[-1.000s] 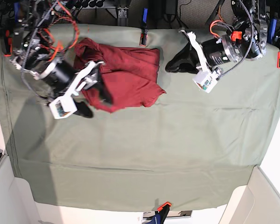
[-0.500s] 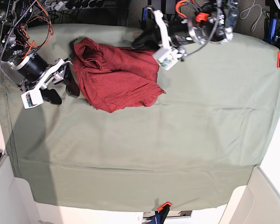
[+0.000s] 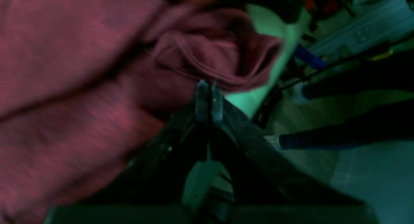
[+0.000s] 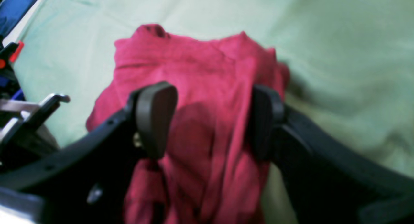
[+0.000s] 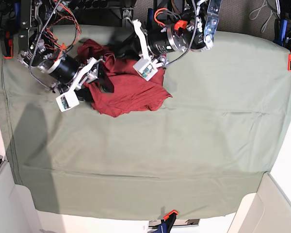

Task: Fold the T-shirt properly
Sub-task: 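Shake out and lay the red shirt flat with the right gripper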

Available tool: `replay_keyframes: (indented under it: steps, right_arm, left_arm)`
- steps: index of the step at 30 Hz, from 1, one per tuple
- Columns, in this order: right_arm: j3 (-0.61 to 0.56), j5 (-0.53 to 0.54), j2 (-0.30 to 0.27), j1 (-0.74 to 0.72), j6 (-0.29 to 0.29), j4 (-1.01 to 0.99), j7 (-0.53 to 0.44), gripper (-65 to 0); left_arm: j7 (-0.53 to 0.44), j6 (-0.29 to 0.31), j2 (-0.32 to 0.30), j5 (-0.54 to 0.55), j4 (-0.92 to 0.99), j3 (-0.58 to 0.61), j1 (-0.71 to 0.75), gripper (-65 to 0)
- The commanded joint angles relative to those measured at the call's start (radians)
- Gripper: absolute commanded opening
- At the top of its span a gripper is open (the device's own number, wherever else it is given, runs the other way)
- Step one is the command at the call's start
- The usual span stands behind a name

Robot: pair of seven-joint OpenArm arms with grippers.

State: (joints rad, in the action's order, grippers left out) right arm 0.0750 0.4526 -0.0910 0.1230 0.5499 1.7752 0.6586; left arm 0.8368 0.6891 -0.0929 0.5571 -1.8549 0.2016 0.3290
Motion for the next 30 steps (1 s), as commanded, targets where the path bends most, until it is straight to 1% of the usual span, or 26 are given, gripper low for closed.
replay_keyframes:
  steps: [1,3,7,8,9,10,11,13,14,15,16,19,20,22,24,26,28,30]
  right_arm:
    - [0.002,0.004,-0.003,-0.018,0.003,0.006,-0.032,-27.2]
    - [0.002,-0.012,-0.003,-0.039,-0.001,-0.014,-0.037,-27.3]
    - [0.000,-0.008,-0.001,-0.086,0.000,-0.081,-0.037,-27.3]
    - [-0.002,-0.008,0.000,-0.096,0.000,-0.102,-0.037,-28.0]
    - [-0.004,-0.008,0.000,-0.103,0.000,-0.125,-0.037,-30.3]
    - [-0.006,-0.008,0.000,-0.111,0.000,-0.146,-0.037,-34.3]
    - [-0.006,-0.007,0.000,-0.115,0.000,-0.161,-0.037,-39.8]
    - [-0.006,0.005,0.000,-0.114,0.000,-0.166,-0.037,-52.8]
    - [-0.006,0.016,0.000,-0.114,0.000,-0.165,-0.036,-58.0]
    - [-0.006,0.030,0.000,-0.114,0.000,-0.161,-0.037,-61.4]
    - [-0.006,0.043,0.000,-0.114,0.000,-0.154,-0.035,-62.5]
    - [-0.006,0.053,0.000,-0.114,0.000,-0.125,-0.029,-62.8]
    - [-0.006,0.053,0.000,-0.114,0.000,-0.113,-0.024,-64.7]
    - [-0.006,0.058,0.000,-0.114,0.000,-0.087,-0.008,-65.0]
    - [-0.006,0.087,-0.003,-0.114,0.001,-0.055,0.034,-65.0]
    - [-0.006,0.127,-0.010,-0.107,0.014,-0.016,0.077,-65.0]
    - [-0.006,0.160,-0.014,-0.088,0.021,0.035,0.103,-65.0]
    - [-0.006,0.190,-0.014,-0.060,0.024,0.090,0.109,-65.0]
  left_arm:
    - [-0.022,0.009,0.010,0.022,-0.013,0.002,0.001,-65.0]
    - [-0.022,0.009,0.009,0.024,-0.013,0.002,0.001,-65.0]
    - [-0.022,0.009,0.010,0.030,-0.013,0.002,-0.002,-65.0]
    - [-0.023,0.009,0.010,0.030,-0.013,0.002,-0.002,-65.0]
    - [-0.023,0.009,0.010,0.029,-0.013,0.002,-0.003,-65.0]
    - [-0.023,0.009,0.010,0.030,-0.013,0.002,-0.003,-65.0]
    - [-0.022,0.009,0.009,0.030,-0.016,0.002,-0.002,-65.0]
    - [-0.022,0.009,0.009,0.050,-0.031,-0.009,-0.002,-65.0]
    - [-0.021,0.009,0.009,0.068,-0.046,-0.019,-0.002,-65.0]
    - [-0.016,0.009,0.009,0.084,-0.063,-0.034,-0.002,-65.0]
    - [-0.002,0.009,0.009,0.094,-0.080,-0.049,-0.002,-65.0]
    - [0.029,0.009,0.003,0.128,-0.119,-0.113,0.004,-65.0]
    - [0.031,0.009,-0.005,0.146,-0.124,-0.138,0.004,-65.0]
    - [0.031,0.009,-0.028,0.186,-0.125,-0.188,0.003,-65.0]
    - [0.036,0.009,-0.049,0.211,-0.125,-0.242,0.003,-65.0]
    - [0.040,0.009,-0.068,0.229,-0.125,-0.292,0.003,-65.0]
    - [0.044,0.009,-0.092,0.248,-0.125,-0.339,0.003,-65.0]
    - [0.048,0.009,-0.114,0.259,-0.125,-0.378,0.004,-65.0]
